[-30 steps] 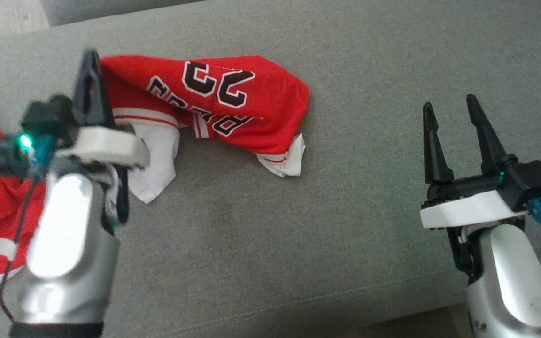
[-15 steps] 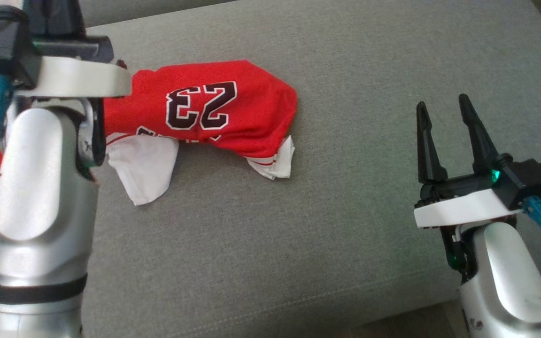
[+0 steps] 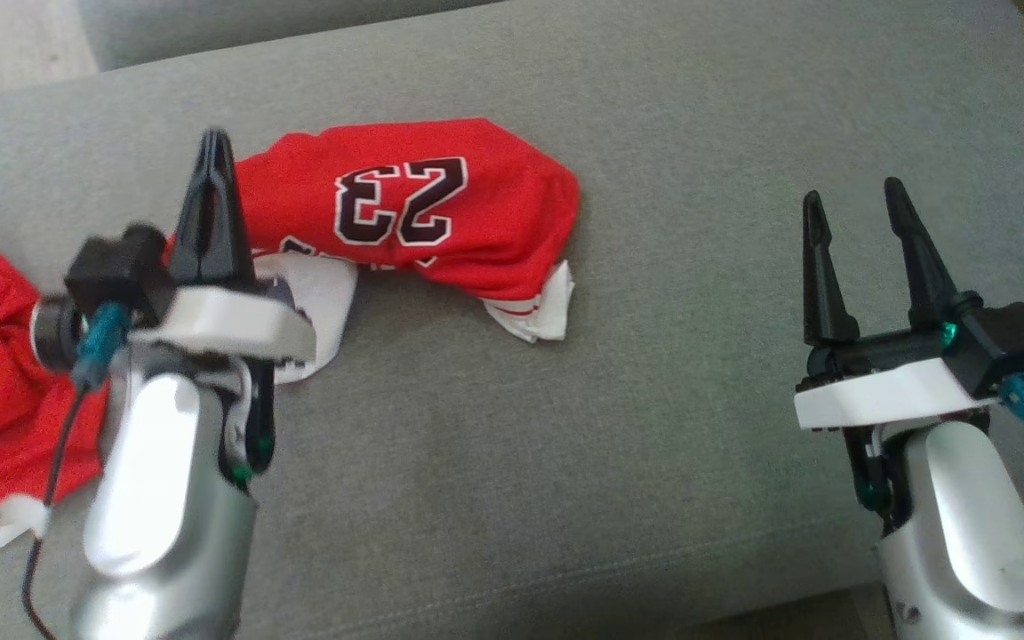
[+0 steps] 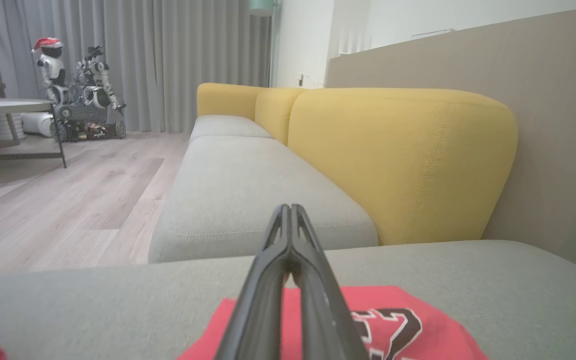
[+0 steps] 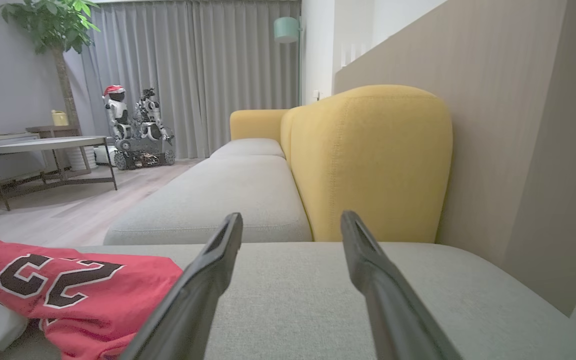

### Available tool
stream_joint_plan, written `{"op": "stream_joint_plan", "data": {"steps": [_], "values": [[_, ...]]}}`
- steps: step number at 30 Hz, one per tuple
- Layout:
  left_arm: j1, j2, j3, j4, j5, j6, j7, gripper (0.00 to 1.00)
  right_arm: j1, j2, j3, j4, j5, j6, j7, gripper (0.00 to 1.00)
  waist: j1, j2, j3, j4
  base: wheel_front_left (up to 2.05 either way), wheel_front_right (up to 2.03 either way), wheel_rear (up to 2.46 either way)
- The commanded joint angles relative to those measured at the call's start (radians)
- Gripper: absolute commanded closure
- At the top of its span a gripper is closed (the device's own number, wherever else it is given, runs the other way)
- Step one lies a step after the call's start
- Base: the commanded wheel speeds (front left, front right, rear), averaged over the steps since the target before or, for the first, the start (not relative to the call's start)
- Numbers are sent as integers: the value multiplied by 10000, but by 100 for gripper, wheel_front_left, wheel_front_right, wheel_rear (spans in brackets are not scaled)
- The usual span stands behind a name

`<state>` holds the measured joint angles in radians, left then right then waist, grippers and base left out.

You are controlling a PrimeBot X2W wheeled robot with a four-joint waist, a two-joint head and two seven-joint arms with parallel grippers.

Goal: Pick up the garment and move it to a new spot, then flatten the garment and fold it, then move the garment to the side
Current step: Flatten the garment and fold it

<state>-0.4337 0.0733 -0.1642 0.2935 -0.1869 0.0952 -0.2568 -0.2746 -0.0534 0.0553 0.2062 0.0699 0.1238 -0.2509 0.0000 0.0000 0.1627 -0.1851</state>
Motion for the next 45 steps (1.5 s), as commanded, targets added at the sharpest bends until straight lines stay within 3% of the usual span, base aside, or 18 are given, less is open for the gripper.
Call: {"op": "stream_joint_plan", "data": {"steps": [1,11,12,14,24,29,35,45], "values": [[-220,161,382,-381,-41,-39,-49,100,-165,32,205,-382,-49,69,-103,0,0,0,-75,117,0,0,0],[1730,-144,612,-849,-540,-316,-49,100,207,32,542,-477,-234,69,-51,0,0,0,-488,1082,0,0,0],[1898,-166,592,-904,-600,-334,-49,79,241,32,600,-460,-249,69,-16,0,0,0,-529,1181,0,0,0],[2212,-198,551,-1004,-703,-309,-49,0,296,32,751,-411,-267,69,72,0,0,0,-598,1361,0,0,0],[3011,-229,-435,-1283,-1507,209,-49,0,542,32,1392,-192,-232,69,323,0,0,0,-745,1966,0,0,0],[2739,-230,-748,-790,-1568,60,-49,0,390,32,1461,-303,-271,69,380,0,0,0,-533,1801,0,0,0],[1846,-230,-1293,1115,-1961,-490,-49,0,238,32,1473,-471,-325,69,415,0,0,0,13,1320,0,0,0],[-127,-196,-966,4259,-2636,-58,390,0,-25,32,1460,-519,-252,69,293,0,0,0,887,598,0,0,0]]}}
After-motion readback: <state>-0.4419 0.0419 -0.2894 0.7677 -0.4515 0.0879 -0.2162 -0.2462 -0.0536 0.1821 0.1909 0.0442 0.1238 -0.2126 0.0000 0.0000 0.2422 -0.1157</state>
